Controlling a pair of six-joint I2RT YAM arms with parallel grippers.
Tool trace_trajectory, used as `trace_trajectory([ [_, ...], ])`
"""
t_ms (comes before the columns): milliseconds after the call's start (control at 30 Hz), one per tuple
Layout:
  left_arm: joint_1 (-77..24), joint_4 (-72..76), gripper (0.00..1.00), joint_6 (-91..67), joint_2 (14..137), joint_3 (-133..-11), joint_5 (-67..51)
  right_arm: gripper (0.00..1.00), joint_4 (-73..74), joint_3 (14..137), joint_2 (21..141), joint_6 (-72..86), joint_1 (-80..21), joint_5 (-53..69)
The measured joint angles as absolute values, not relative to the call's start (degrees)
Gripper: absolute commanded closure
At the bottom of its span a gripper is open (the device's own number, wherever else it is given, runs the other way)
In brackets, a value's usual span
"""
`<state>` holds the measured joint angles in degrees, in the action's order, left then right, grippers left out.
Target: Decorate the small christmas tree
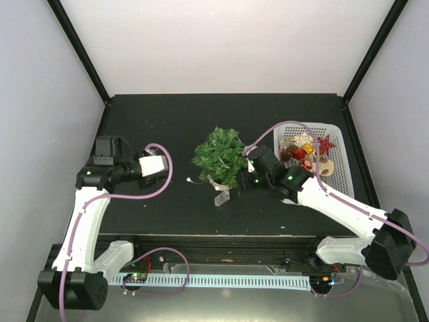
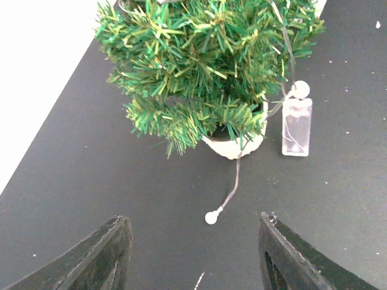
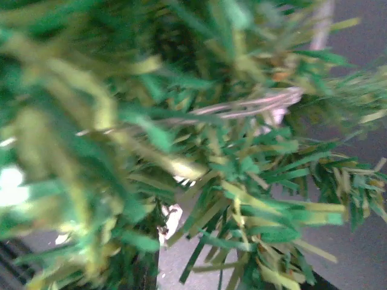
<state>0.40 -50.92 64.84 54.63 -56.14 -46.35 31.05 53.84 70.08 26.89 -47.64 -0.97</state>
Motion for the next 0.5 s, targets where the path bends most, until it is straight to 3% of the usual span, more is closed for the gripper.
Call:
trace_trajectory([
  [267, -0.1, -51.7, 0.41, 65.5, 53.9, -51.7, -45.3, 0.6, 29.0, 53.8, 72.6, 24.4, -42.0, -0.2],
  [367, -1.3, -51.6, 0.3, 66.1, 53.6, -50.1, -44.0, 0.58, 29.0, 54.7, 74.2, 22.8, -39.4, 0.3],
  [500, -4.1, -50.9, 0.29, 67.7, 53.5, -47.4, -41.0, 0.56, 29.2, 56.4, 75.8, 20.3, -36.4, 0.6],
])
